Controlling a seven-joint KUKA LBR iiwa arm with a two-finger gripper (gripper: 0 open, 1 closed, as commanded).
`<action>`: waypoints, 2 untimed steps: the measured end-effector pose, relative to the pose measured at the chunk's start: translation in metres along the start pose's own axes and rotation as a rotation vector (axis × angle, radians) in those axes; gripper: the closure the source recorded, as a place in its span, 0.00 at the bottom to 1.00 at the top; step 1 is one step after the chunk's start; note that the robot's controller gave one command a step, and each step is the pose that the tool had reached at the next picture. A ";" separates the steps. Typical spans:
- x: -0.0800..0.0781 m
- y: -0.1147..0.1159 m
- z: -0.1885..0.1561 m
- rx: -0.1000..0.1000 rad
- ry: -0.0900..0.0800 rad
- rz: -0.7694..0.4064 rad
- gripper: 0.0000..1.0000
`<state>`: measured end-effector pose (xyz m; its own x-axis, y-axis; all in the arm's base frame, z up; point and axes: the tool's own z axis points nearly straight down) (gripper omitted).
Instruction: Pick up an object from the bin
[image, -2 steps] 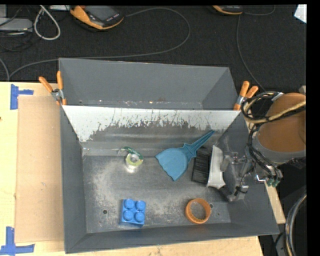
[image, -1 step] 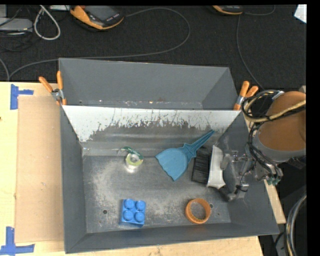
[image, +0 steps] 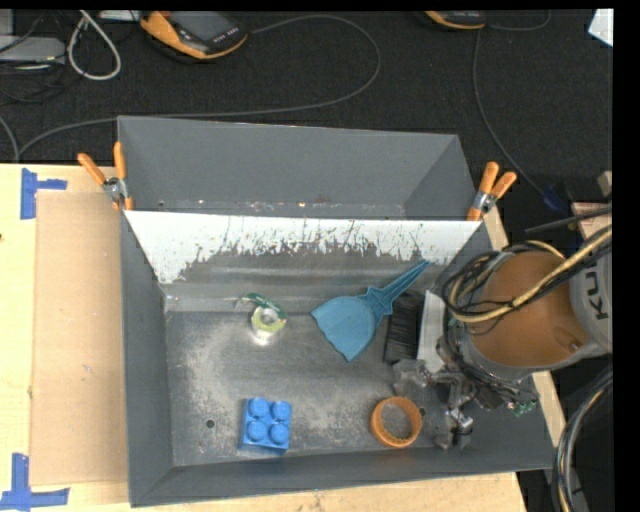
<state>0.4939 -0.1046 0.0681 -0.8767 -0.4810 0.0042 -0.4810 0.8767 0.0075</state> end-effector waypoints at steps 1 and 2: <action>-0.009 0.011 -0.061 0.008 -0.006 -0.168 0.00; -0.013 0.037 -0.030 -0.007 0.006 -0.392 0.00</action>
Offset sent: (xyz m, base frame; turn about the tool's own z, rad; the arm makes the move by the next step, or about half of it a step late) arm -0.0053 0.0372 0.0319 -0.3941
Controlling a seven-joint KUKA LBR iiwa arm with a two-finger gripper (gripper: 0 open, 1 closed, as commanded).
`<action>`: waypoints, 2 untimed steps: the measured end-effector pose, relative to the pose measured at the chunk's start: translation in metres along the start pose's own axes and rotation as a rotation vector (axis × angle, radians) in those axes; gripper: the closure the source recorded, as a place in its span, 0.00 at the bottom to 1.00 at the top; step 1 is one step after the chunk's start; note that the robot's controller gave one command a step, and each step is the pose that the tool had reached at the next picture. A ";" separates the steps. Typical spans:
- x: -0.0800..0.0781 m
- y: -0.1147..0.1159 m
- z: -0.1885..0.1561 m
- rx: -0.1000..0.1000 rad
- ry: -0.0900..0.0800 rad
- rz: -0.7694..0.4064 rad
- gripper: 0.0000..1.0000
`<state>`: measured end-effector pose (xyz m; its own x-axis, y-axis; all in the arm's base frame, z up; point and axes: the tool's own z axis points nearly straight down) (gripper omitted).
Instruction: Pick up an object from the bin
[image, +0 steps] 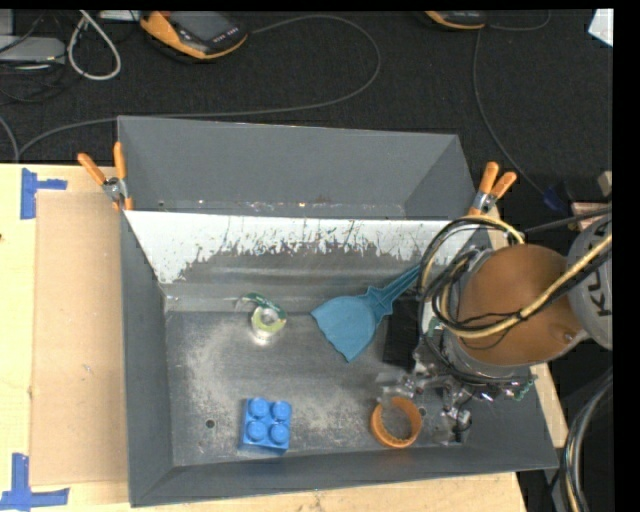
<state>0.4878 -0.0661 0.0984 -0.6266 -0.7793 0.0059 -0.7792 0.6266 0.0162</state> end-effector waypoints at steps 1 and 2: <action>0.018 -0.002 0.026 0.023 -0.015 -0.124 0.00; 0.016 -0.005 0.025 0.014 -0.009 -0.069 1.00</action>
Offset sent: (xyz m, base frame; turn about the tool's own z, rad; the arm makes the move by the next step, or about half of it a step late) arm -0.0086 -0.0158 -0.0284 -0.0606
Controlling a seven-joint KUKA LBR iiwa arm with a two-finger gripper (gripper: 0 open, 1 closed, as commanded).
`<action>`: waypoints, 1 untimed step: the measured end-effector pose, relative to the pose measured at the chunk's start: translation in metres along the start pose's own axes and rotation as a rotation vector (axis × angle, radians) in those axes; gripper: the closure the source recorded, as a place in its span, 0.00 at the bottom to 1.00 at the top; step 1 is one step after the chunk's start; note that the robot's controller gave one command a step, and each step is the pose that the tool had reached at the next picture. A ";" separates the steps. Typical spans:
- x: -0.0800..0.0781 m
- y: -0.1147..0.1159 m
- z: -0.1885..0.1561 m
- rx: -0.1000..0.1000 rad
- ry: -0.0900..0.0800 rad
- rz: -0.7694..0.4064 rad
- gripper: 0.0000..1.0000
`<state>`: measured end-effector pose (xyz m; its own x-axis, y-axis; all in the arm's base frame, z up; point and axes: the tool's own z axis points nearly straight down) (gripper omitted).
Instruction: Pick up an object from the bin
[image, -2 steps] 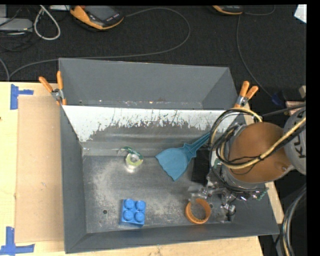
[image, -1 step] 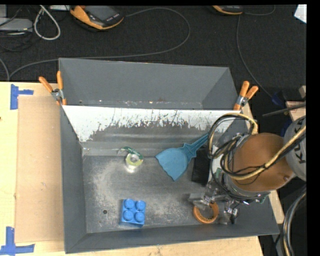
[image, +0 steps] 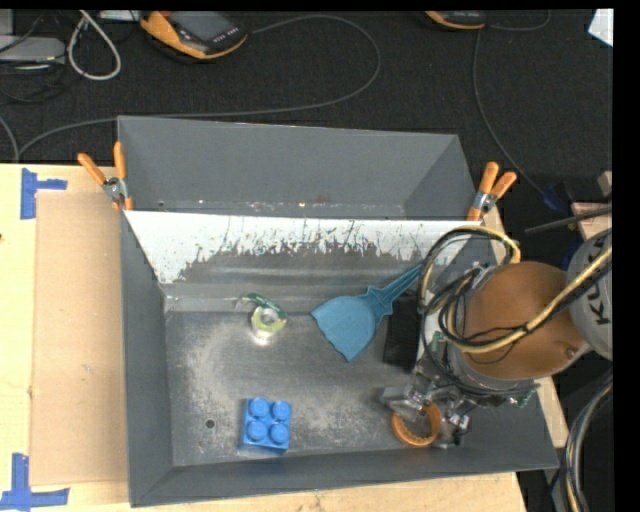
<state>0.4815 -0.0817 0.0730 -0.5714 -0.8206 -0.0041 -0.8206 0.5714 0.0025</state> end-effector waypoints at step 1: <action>0.000 0.000 0.000 -0.001 0.001 0.004 1.00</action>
Offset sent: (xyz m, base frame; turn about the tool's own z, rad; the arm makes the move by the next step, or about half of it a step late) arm 0.0001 -0.0001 0.0108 0.0043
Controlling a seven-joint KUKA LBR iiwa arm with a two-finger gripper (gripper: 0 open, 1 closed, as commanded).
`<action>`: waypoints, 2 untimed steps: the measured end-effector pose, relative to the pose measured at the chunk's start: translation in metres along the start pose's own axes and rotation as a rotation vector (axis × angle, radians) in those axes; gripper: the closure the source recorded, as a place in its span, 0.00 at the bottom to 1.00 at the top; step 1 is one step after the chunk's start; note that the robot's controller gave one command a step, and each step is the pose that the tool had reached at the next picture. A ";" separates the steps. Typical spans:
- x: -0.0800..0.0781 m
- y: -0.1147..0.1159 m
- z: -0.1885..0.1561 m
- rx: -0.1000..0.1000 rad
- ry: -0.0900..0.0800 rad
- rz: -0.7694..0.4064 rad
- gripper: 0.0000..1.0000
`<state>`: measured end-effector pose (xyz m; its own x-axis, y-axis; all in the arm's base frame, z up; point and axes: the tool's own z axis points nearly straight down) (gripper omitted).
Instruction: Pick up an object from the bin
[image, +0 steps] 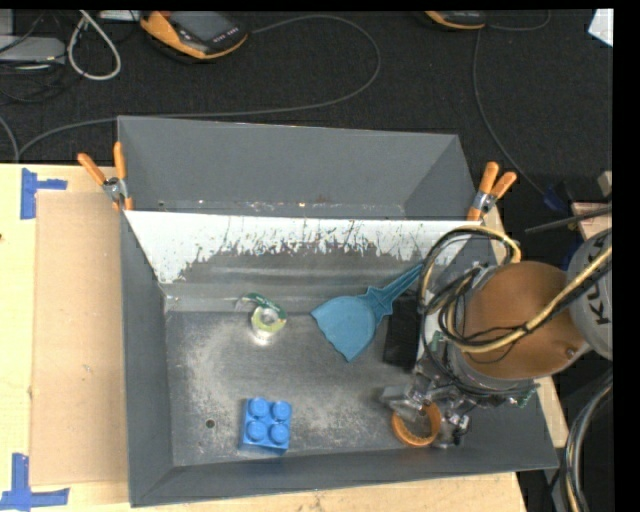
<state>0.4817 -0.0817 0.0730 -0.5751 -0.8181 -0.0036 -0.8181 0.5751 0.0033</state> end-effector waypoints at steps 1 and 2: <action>0.000 0.000 -0.004 -0.001 0.001 -0.001 1.00; 0.000 0.001 -0.018 -0.003 0.002 0.000 1.00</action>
Offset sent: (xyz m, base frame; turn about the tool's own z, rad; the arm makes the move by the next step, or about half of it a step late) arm -0.0002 0.0000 0.0288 -0.0003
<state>0.4810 -0.0808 0.0907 -0.5752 -0.8180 -0.0020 -0.8180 0.5751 0.0066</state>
